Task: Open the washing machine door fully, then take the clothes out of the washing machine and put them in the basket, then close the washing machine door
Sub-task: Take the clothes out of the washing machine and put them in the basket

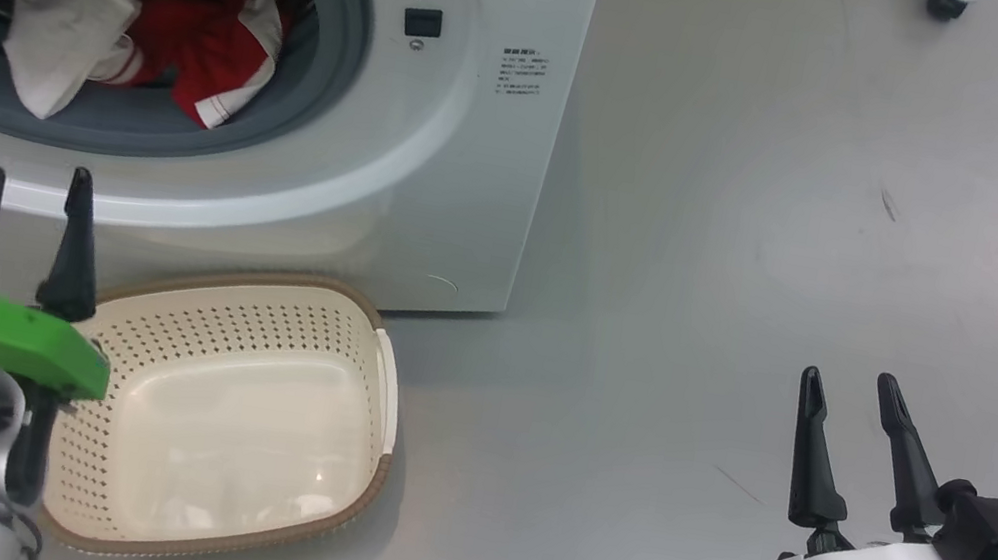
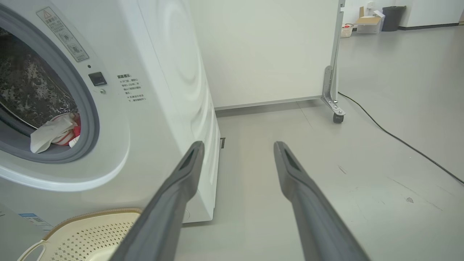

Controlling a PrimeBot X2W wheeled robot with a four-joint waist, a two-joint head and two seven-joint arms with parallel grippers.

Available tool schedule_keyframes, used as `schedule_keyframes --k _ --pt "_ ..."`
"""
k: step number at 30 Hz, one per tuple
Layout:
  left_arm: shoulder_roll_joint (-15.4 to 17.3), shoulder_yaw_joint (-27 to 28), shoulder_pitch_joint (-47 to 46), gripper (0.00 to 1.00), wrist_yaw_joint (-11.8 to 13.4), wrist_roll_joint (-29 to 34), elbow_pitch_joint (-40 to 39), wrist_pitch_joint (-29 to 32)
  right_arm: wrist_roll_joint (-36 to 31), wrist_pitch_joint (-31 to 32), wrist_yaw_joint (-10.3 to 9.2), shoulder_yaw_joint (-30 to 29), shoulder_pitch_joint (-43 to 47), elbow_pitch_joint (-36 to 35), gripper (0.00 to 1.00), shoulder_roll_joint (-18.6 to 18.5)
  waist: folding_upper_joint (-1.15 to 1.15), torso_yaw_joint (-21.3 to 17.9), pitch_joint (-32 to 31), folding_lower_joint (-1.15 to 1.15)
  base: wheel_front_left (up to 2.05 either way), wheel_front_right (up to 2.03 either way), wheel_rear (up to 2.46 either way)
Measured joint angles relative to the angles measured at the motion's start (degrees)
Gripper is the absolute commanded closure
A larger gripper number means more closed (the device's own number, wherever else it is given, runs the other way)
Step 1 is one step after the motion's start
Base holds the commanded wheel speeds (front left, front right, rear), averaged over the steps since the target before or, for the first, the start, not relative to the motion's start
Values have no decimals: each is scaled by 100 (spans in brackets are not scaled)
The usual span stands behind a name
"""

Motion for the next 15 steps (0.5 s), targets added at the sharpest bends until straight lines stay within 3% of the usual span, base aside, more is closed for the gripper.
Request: schedule_keyframes --k 15 --pt "630 125 -1601 0 99 -26 474 906 30 0 5 151 -435 -49 0 94 0 -692 951 1 0 0 0"
